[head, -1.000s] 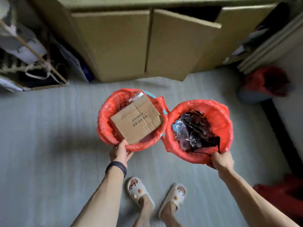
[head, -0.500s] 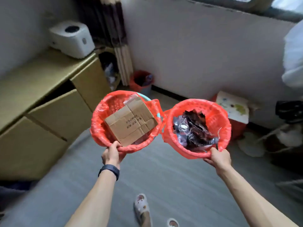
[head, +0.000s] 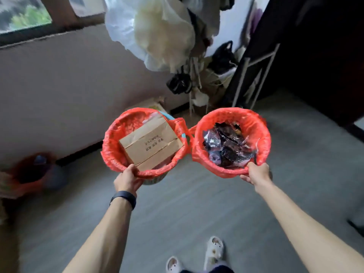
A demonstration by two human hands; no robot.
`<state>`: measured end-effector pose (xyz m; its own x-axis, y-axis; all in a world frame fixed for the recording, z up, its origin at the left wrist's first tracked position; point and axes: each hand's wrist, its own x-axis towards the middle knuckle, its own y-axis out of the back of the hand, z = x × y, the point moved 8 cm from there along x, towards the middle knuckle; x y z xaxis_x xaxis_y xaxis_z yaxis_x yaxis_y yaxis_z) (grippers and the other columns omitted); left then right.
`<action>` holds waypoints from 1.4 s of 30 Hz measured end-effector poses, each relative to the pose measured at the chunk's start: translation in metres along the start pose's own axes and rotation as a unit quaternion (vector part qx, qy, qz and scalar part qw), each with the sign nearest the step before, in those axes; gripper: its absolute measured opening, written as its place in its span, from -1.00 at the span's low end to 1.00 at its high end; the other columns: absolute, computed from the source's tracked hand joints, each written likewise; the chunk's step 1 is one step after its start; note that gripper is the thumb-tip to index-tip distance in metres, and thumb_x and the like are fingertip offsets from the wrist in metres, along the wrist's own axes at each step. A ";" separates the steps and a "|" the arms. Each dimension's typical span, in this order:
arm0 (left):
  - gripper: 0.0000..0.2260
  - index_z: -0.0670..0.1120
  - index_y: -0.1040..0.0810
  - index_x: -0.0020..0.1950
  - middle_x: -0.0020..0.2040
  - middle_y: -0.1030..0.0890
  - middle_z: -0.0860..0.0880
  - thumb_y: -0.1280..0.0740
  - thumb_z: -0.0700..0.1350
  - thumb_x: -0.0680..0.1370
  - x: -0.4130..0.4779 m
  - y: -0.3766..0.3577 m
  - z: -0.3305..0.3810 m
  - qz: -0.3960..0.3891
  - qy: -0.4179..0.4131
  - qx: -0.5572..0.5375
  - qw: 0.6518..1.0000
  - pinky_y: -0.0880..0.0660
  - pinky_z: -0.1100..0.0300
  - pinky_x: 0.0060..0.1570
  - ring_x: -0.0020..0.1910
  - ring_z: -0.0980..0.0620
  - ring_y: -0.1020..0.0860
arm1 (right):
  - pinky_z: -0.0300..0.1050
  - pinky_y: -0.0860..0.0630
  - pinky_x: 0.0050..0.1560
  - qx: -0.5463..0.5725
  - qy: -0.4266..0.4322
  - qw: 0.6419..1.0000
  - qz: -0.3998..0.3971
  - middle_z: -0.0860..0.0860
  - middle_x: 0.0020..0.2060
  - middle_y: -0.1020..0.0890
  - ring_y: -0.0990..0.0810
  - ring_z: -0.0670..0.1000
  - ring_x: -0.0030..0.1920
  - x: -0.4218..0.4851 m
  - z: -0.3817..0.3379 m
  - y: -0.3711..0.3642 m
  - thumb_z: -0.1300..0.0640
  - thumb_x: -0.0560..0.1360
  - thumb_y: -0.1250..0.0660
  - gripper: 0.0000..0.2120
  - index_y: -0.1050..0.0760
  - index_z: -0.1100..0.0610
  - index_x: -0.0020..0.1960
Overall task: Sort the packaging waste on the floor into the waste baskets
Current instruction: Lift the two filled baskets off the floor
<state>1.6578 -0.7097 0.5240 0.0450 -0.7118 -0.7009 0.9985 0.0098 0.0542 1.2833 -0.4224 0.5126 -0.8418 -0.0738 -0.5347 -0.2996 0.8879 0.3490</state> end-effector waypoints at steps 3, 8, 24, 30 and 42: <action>-0.84 -0.14 -0.48 -0.09 -0.19 -0.49 -0.13 -0.29 -0.25 0.35 -0.011 -0.073 0.003 -0.043 -0.007 0.023 0.999 -0.47 0.16 -0.33 -0.23 -0.08 -0.50 | 0.04 -0.68 -0.21 0.050 -0.034 0.997 0.055 0.16 -0.24 -0.71 -0.71 0.14 -0.39 0.020 0.017 0.058 0.24 0.37 -0.34 -0.84 -0.70 0.16 -0.15; -0.96 -0.15 -0.49 -0.19 -0.26 -0.54 -0.09 -0.30 -0.28 0.42 -0.052 -0.223 -0.012 -0.128 -0.010 0.108 0.986 -0.55 0.17 -0.31 -0.30 -0.02 -0.56 | 0.22 -0.67 -0.10 0.130 -0.077 0.978 0.145 0.16 -0.34 -0.70 -0.71 0.16 -0.38 0.071 0.043 0.162 0.22 0.39 -0.32 -0.84 -0.68 0.17 -0.21; -0.85 -0.16 -0.56 -0.01 -0.06 -0.68 -0.17 -0.38 -0.11 0.50 -0.199 -0.657 -0.069 -0.280 -0.058 0.226 0.931 -0.60 0.14 -0.26 -0.14 -0.09 -0.68 | -0.14 -0.62 -0.38 0.274 -0.092 0.923 0.254 0.16 -0.23 -0.66 -0.61 0.10 -0.42 0.285 -0.037 0.444 0.32 0.43 -0.35 -0.86 -0.59 0.14 -0.25; -0.76 -0.18 -0.59 0.04 -0.10 -0.71 -0.17 -0.39 -0.12 0.41 -0.234 -0.804 -0.113 -0.320 -0.046 0.266 0.908 -0.61 0.13 -0.23 -0.15 -0.10 -0.70 | -0.21 -0.57 -0.47 0.304 -0.098 0.906 0.279 0.17 -0.23 -0.66 -0.61 0.10 -0.40 0.371 -0.051 0.531 0.32 0.43 -0.36 -0.89 -0.61 0.16 -0.20; -0.81 -0.19 -0.59 -0.14 -0.15 -0.69 -0.20 -0.42 -0.08 0.39 -0.300 -1.127 -0.217 -0.350 -0.040 0.365 0.862 -0.62 -0.11 0.03 -0.13 -0.19 -0.69 | -0.26 -0.49 -0.55 0.304 -0.157 0.877 0.337 0.17 -0.30 -0.62 -0.58 0.05 -0.44 0.558 -0.078 0.697 0.31 0.40 -0.43 -0.90 -0.62 0.26 -0.08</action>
<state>0.5256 -0.3542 0.5188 -0.5920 -0.4100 -0.6939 0.4931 -0.8653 0.0906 0.5699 0.1197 0.5180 -0.5418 0.6044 -0.5841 0.5938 0.7670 0.2430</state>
